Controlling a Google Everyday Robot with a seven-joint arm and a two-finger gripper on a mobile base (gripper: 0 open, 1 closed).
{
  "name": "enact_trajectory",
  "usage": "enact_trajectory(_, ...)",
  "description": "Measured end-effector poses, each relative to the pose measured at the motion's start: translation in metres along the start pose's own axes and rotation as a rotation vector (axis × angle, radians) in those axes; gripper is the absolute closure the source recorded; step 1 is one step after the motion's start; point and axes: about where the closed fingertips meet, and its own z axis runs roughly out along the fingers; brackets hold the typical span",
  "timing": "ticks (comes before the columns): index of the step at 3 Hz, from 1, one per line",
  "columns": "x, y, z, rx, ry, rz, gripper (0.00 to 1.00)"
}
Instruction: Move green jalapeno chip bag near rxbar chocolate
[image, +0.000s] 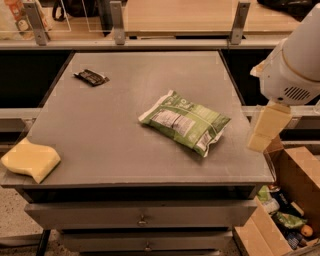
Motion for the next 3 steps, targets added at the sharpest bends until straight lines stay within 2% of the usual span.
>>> enact_trajectory(3,-0.043,0.001,0.073,-0.104,-0.092,-0.051,0.00)
